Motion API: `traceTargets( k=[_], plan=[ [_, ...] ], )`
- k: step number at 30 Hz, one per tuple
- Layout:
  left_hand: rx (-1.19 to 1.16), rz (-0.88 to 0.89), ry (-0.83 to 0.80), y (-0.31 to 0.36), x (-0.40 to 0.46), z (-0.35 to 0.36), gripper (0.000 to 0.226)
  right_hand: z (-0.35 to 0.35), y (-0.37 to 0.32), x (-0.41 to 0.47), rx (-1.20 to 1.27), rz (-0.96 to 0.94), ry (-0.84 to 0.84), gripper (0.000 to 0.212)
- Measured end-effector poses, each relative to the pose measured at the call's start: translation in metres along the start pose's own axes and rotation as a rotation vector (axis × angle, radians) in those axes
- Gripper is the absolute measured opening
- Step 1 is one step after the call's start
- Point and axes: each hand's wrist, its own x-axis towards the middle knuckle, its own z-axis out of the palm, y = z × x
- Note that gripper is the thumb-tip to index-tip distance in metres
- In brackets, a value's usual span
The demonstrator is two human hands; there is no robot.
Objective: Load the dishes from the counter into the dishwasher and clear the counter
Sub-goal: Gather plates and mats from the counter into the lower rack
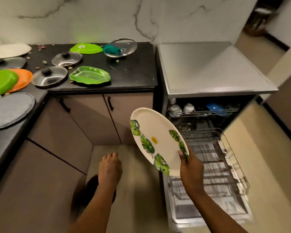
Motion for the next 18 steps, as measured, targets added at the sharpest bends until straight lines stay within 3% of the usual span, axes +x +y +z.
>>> traceTargets(
  k=[8,12,18],
  plan=[
    [0.102,0.129,-0.270,0.124,-0.028,0.082,0.035,-0.121,0.119,-0.003,-0.141,0.215,0.116,0.031],
    [0.065,0.140,-0.335,0.209,-0.037,0.124,0.041,-0.177,0.185,0.030,-0.174,0.270,0.176,0.036],
    [0.025,0.210,-0.414,0.315,-0.031,0.208,0.050,-0.230,0.280,0.103,-0.213,0.319,0.221,0.026]
  ],
)
